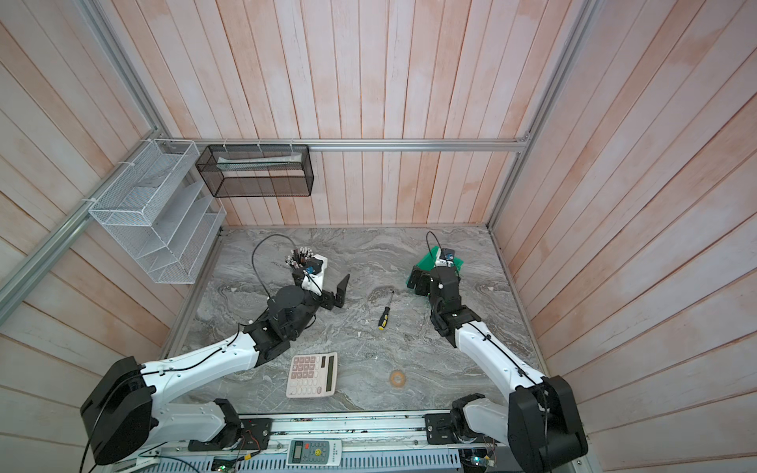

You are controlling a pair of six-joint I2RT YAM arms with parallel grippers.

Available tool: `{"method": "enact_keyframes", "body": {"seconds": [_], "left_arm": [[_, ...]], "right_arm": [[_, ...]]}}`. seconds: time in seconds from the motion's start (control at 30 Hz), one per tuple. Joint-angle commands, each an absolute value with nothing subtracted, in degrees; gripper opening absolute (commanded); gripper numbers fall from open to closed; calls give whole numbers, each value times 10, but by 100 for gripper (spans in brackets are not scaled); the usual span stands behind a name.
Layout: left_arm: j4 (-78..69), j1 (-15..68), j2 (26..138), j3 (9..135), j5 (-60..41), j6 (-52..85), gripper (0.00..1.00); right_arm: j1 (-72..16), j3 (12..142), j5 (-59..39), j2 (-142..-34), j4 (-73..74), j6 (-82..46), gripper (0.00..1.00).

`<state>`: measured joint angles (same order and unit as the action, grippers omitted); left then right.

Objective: Put the screwdriver in the bin
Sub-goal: 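Move the right gripper over the black-and-yellow screwdriver while the left arm reaches forward, then close the right gripper on the screwdriver handle and lift it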

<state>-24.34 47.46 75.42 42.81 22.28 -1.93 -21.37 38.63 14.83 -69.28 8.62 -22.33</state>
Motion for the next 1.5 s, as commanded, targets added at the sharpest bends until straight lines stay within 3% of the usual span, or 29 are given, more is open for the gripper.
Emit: {"method": "enact_keyframes", "body": {"seconds": [0.0,0.2,0.4,0.63,0.8,1.17,1.33,1.47], "left_arm": [[-234,475,749,413,255,-35,100],[-146,473,709,350,230,120,100],[-116,466,654,280,178,180,100],[-150,461,602,225,147,206,100],[-124,461,616,242,162,190,100],[-151,461,662,282,126,163,100],[-148,461,658,297,121,146,100],[-160,462,673,313,96,139,100]], "right_arm": [[-280,363,127,-724,31,-273,100],[-383,384,142,-825,16,-320,90],[-412,429,127,-902,0,-328,82],[-429,441,136,-951,-5,-320,57],[-446,434,162,-943,-26,-319,51],[-446,434,199,-939,-54,-288,10],[-428,487,239,-868,-110,-234,7],[-356,522,233,-806,-121,-202,8]]}}
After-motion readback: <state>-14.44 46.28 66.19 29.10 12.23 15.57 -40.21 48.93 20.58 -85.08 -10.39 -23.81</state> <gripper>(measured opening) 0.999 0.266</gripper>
